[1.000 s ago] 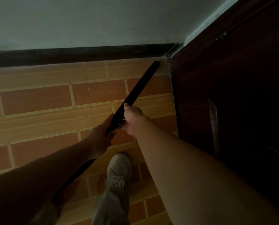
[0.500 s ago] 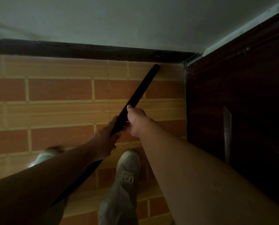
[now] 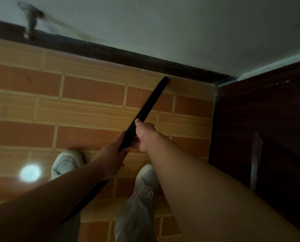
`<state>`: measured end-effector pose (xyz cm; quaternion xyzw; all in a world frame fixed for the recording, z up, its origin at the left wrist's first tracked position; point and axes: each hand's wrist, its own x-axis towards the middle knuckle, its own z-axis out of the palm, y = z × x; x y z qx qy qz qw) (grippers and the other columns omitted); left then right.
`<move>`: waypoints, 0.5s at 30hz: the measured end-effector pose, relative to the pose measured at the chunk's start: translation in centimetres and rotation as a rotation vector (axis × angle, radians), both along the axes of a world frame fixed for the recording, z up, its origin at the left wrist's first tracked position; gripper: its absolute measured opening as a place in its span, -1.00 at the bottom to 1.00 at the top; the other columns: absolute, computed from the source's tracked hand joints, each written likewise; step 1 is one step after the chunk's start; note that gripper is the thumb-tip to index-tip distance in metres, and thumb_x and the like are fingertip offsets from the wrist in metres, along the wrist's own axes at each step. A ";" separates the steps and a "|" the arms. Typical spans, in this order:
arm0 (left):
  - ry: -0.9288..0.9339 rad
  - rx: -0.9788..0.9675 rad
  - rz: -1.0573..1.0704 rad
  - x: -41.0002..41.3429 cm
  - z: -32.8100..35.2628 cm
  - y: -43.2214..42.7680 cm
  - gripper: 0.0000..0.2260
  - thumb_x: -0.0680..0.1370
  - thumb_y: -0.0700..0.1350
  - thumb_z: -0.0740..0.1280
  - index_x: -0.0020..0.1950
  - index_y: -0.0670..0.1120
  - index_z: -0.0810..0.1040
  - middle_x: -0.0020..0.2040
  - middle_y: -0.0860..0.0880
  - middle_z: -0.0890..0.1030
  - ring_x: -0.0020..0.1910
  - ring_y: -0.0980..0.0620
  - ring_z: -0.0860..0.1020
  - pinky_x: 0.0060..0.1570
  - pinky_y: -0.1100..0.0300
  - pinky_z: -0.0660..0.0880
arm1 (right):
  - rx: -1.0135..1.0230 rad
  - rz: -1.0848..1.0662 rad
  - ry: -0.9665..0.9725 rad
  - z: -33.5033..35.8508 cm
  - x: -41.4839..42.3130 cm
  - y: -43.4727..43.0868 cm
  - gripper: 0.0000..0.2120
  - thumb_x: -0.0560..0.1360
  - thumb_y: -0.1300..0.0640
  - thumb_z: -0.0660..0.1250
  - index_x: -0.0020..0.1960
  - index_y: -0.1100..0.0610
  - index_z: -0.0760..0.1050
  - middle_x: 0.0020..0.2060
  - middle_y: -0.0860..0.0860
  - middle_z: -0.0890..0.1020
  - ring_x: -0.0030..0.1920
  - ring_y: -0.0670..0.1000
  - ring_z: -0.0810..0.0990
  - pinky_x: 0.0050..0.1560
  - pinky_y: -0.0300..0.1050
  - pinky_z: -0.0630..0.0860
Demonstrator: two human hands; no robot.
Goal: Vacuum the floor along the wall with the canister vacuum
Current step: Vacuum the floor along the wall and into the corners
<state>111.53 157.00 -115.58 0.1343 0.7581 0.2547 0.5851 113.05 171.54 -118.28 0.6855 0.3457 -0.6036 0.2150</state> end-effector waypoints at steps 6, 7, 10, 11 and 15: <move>-0.020 0.001 0.081 -1.6 0.7 -2.9 -0.37 0.70 -0.01 0.18 0.64 0.24 -0.13 0.09 -0.06 0.61 -0.20 0.01 0.68 -0.30 0.08 0.65 | 0.001 0.081 -0.009 0.5 -2.5 -2.8 -0.65 0.70 -0.07 0.21 0.27 0.19 0.49 0.10 0.16 0.62 0.11 0.25 0.64 0.00 0.26 0.69; -0.022 -0.003 0.095 -1.8 0.9 -3.3 -0.37 0.70 0.00 0.19 0.63 0.25 -0.13 0.10 -0.06 0.61 -0.20 0.01 0.69 -0.29 0.05 0.67 | -0.004 0.094 -0.008 0.6 -2.9 -3.3 -0.66 0.70 -0.06 0.22 0.27 0.19 0.49 0.10 0.16 0.62 0.12 0.25 0.64 -0.01 0.25 0.69; -0.042 -0.013 0.151 -2.6 1.4 -4.8 -0.38 0.69 0.00 0.19 0.62 0.28 -0.11 0.10 -0.06 0.62 -0.21 -0.02 0.69 -0.30 -0.01 0.67 | -0.013 0.132 -0.014 1.0 -4.2 -4.7 -0.67 0.70 -0.05 0.23 0.28 0.18 0.47 0.11 0.16 0.62 0.12 0.26 0.64 -0.01 0.27 0.69; -0.048 -0.009 0.168 -2.8 1.6 -5.3 -0.38 0.69 0.00 0.19 0.62 0.28 -0.11 0.07 -0.05 0.62 -0.20 -0.03 0.70 -0.32 0.00 0.67 | -0.016 0.143 -0.014 1.1 -4.5 -5.2 -0.68 0.70 -0.05 0.23 0.28 0.18 0.47 0.11 0.16 0.62 0.12 0.26 0.65 -0.02 0.26 0.69; -0.066 0.017 0.211 -3.5 2.3 -7.2 -0.37 0.70 -0.01 0.19 0.61 0.30 -0.12 0.01 0.03 0.60 -0.20 -0.02 0.70 -0.32 -0.03 0.67 | -0.040 0.181 -0.007 1.4 -5.6 -6.8 -0.67 0.70 -0.03 0.23 0.29 0.21 0.47 0.12 0.17 0.63 0.10 0.26 0.66 -0.16 0.20 0.70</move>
